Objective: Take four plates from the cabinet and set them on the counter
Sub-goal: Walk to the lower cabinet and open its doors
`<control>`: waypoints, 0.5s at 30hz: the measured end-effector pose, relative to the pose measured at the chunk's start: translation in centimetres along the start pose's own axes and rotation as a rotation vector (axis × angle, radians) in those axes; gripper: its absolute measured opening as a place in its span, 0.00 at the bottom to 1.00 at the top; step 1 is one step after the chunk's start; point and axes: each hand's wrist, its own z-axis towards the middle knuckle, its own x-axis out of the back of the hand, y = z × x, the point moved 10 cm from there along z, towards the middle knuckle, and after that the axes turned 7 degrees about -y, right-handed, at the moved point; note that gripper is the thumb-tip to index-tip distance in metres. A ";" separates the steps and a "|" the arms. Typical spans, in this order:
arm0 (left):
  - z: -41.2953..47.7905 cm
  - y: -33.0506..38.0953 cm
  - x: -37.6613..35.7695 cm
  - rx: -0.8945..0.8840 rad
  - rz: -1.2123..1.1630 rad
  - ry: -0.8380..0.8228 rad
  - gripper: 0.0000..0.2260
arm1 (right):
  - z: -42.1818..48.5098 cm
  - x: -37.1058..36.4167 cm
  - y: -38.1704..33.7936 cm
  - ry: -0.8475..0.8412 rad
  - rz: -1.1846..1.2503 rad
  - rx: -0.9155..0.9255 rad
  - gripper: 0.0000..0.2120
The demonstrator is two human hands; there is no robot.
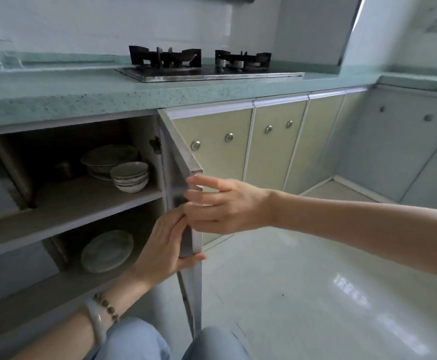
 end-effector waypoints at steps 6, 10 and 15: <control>4.7 3.2 -5.3 0.037 0.012 0.023 0.37 | -6.1 0.0 2.5 -0.207 -0.070 -0.067 0.09; 7.1 4.1 -7.8 0.037 0.022 0.010 0.36 | -8.9 -0.6 3.8 -0.285 -0.080 -0.142 0.07; 9.4 4.5 -9.6 0.050 0.034 -0.005 0.41 | -11.1 -0.8 5.3 -0.331 -0.106 -0.201 0.07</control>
